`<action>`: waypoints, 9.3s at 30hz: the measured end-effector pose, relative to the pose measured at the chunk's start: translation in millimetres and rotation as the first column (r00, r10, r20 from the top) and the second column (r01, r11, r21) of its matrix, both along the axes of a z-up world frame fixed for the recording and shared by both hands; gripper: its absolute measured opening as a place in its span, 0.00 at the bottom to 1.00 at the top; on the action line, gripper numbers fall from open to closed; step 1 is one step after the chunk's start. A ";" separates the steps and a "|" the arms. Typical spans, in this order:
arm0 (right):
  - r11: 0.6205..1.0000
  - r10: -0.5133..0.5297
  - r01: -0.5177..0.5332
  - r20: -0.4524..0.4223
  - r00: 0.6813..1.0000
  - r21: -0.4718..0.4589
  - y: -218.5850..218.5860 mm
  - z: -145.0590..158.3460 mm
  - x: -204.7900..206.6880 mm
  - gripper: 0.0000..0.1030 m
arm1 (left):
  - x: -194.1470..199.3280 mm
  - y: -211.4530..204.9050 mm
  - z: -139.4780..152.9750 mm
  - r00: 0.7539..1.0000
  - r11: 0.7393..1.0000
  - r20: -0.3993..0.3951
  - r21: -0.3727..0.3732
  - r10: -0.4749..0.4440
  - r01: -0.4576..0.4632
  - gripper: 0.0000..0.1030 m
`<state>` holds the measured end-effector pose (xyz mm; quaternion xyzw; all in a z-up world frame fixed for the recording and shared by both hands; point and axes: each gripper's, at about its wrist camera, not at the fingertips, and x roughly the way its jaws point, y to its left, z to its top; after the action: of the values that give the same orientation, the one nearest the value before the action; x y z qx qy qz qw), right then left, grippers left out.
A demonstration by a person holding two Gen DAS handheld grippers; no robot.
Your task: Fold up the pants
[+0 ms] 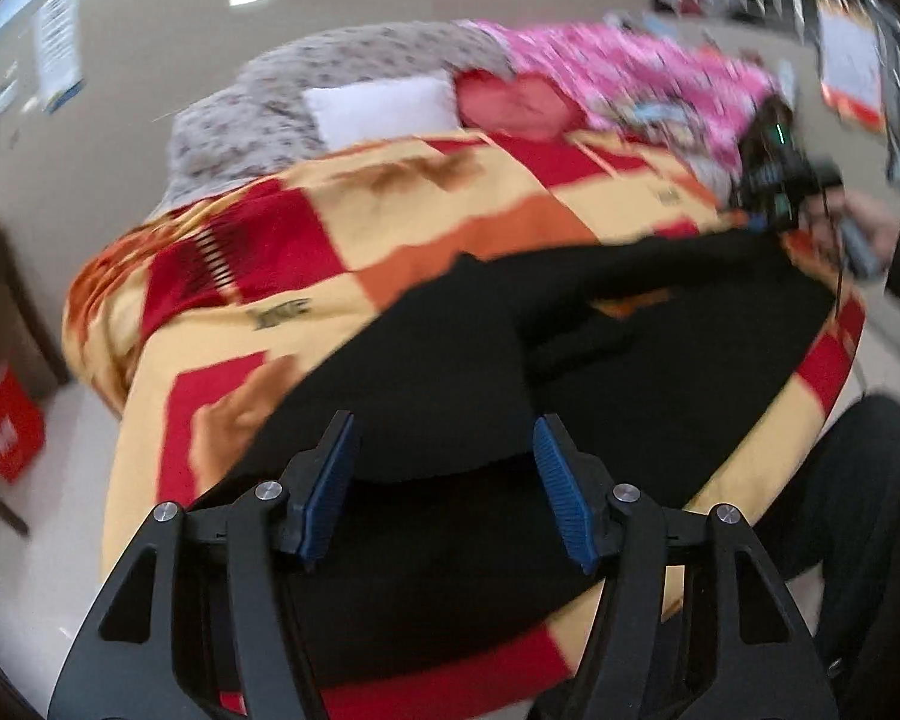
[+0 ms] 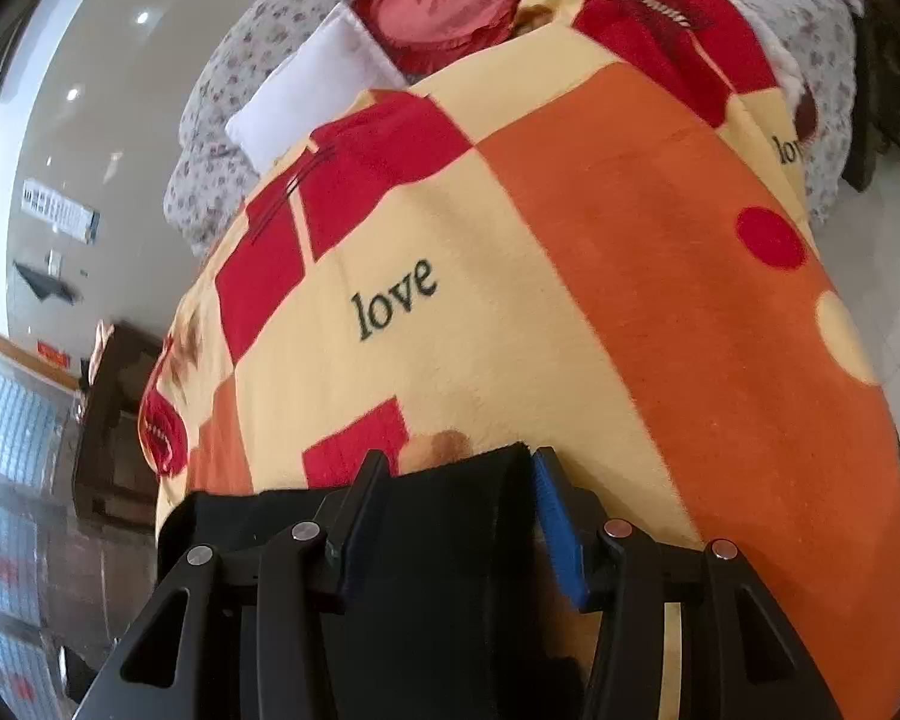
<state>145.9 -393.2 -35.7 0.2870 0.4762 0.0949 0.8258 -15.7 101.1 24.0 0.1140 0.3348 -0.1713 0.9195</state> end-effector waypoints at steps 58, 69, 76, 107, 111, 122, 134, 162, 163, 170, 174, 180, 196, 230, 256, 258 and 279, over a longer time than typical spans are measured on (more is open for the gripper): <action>0.837 0.129 -0.045 0.118 0.985 -0.545 88.7 9.3 -8.1 0.15 | 110.9 67.2 8.3 0.888 0.876 -0.073 -0.146 0.454 -0.460 0.24; 0.885 0.054 0.089 0.291 0.955 -0.457 74.8 25.7 -56.2 0.16 | 129.1 102.0 -22.6 0.830 0.807 -0.272 -0.223 0.487 -0.547 0.28; 0.928 -0.126 0.192 0.215 0.968 -0.320 45.1 10.6 -72.5 0.24 | 132.7 75.9 -21.8 0.860 0.855 -0.253 -0.168 0.444 -0.491 0.57; 0.893 0.086 0.019 0.212 0.974 -0.449 118.5 21.0 -29.0 0.24 | 137.8 55.4 -24.0 0.853 0.869 -0.222 -0.041 0.472 -0.492 0.64; 0.781 0.233 -0.080 0.169 0.958 -0.620 152.0 12.0 -15.0 0.24 | 138.4 58.9 -25.5 0.850 0.866 -0.225 -0.042 0.477 -0.497 0.65; 0.784 0.211 -0.073 0.153 0.965 -0.617 146.2 -2.1 -10.6 0.32 | 137.4 57.2 -24.9 0.846 0.863 -0.220 -0.029 0.486 -0.504 0.68; 0.794 0.194 -0.064 0.152 0.969 -0.604 141.4 -1.4 -9.9 0.34 | 136.8 59.3 -25.1 0.844 0.862 -0.233 -0.041 0.483 -0.505 0.70; 0.792 0.192 -0.061 0.152 0.970 -0.608 141.5 -1.0 -9.7 0.35 | 169.3 145.2 -24.4 0.964 0.981 -0.238 -0.119 0.120 -0.151 0.37; 0.792 0.191 -0.061 0.152 0.970 -0.607 141.6 -1.1 -9.7 0.35 | 167.4 143.0 -23.8 0.965 0.981 -0.238 -0.126 0.111 -0.145 0.29; 0.792 0.191 -0.061 0.152 0.970 -0.607 141.5 -1.1 -9.6 0.35 | 154.7 130.5 -18.6 0.966 0.983 -0.211 -0.067 0.151 -0.168 0.06; 0.794 0.191 -0.061 0.153 0.970 -0.605 142.0 -1.2 -9.7 0.36 | 142.0 120.5 1.4 0.969 0.983 -0.166 -0.010 0.182 -0.186 0.05; 0.830 0.184 -0.083 0.129 0.975 -0.552 132.1 3.8 -4.6 0.35 | 135.9 91.5 32.4 0.957 0.939 -0.041 0.212 0.286 -0.271 0.05; 0.964 0.055 -0.037 0.058 0.997 -0.263 45.5 37.0 79.6 0.28 | 130.4 69.0 35.6 0.904 0.887 0.034 0.180 0.426 -0.425 0.04; 0.848 0.299 -0.141 0.243 0.923 -0.510 45.0 33.3 -132.1 0.05 | 2.7 88.9 -4.1 0.910 0.909 -0.007 0.051 0.414 -0.413 0.04; 0.929 0.252 -0.080 0.457 0.853 -0.362 133.7 27.5 -202.4 0.09 | -3.6 126.6 -39.8 0.887 0.493 -0.396 -0.737 0.239 -0.462 0.44; 0.920 0.271 -0.092 0.449 0.851 -0.381 143.2 25.7 -201.3 0.09 | -0.7 135.0 -43.6 0.885 0.380 -0.410 -0.800 0.219 -0.465 0.44; 0.982 -0.004 0.093 0.476 0.879 -0.162 87.0 25.8 -205.9 0.09 | -4.9 124.0 -6.6 0.916 0.525 -0.179 -0.773 0.358 -0.357 0.22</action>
<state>-60.0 -306.2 -9.9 0.1910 0.2592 0.0978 0.9417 -20.6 225.0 17.5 -0.3754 0.2391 -0.1093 0.8888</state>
